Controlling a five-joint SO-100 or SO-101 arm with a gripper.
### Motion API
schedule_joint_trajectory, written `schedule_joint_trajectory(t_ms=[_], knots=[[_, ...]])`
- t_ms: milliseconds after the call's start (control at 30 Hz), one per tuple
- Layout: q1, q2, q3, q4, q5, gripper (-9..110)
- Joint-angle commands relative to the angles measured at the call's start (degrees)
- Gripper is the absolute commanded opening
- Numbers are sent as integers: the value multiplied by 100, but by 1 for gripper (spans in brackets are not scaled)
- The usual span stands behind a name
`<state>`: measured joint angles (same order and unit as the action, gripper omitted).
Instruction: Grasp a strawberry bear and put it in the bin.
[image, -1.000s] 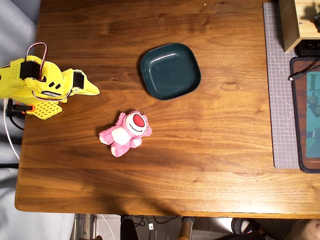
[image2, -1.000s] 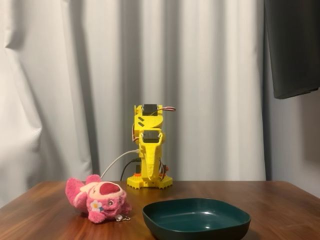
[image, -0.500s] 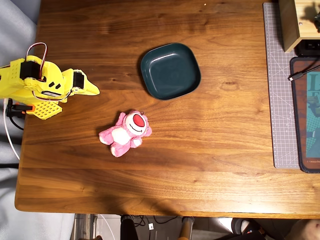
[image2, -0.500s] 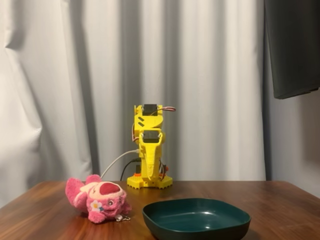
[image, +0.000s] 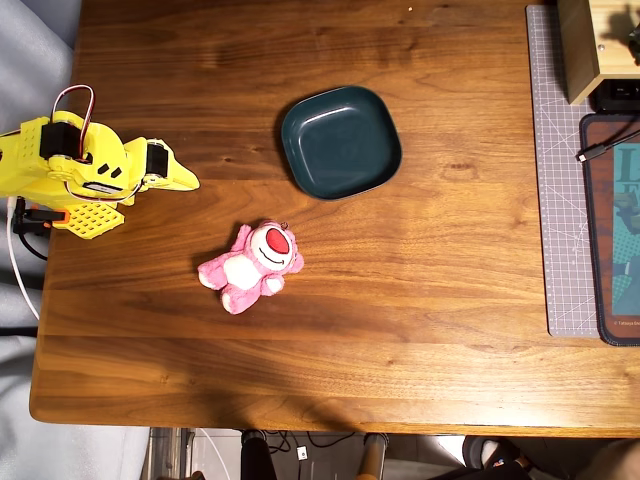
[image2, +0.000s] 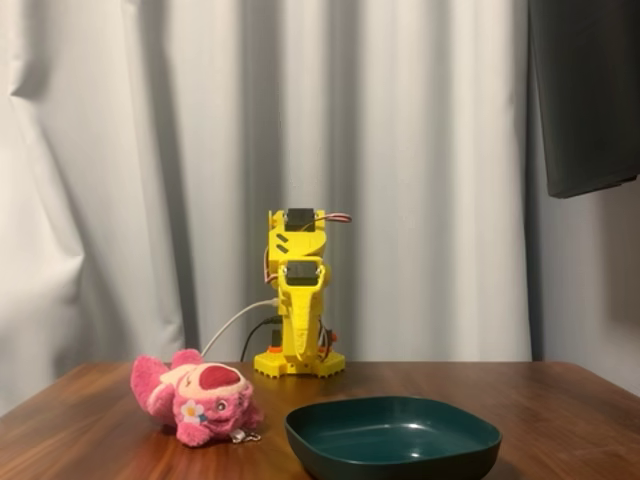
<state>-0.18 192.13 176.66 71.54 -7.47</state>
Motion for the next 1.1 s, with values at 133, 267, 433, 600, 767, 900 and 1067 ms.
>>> schedule_joint_trajectory(t_ms=[133,267,433,600,767,900,1067], knots=[[0,167,-132,44,44,0],[0,167,-132,44,44,0],[0,167,-132,44,44,0],[26,167,-132,44,18,0],[26,167,-132,44,18,0],[62,167,-132,44,0,0],[79,167,-132,44,0,0]])
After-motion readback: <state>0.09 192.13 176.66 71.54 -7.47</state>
